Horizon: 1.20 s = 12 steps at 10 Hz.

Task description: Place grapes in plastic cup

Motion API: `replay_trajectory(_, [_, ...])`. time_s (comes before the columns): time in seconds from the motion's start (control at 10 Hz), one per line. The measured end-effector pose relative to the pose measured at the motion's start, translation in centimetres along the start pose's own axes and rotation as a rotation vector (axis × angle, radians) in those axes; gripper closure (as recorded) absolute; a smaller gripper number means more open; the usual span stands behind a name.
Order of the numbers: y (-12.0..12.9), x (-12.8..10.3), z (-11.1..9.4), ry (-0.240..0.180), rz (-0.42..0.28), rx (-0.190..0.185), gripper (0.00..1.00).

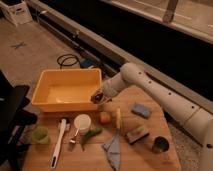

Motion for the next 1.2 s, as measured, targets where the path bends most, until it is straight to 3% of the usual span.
replay_trajectory(0.3, [-1.4,-1.3,-2.1,0.052,-0.06,0.039,1.0])
replay_trajectory(0.5, [-3.8,-3.7,-4.3,0.084,-0.137,0.065,1.0])
replay_trajectory(0.7, [-6.1,-7.0,-5.1,0.079,-0.232,0.087,1.0])
replay_trajectory(0.9, [-7.2,-10.1,-3.6,0.019,-0.3,0.087,1.0])
replay_trajectory(1.2, [-6.7,-14.9,0.6,-0.144,-0.375,0.047,1.0])
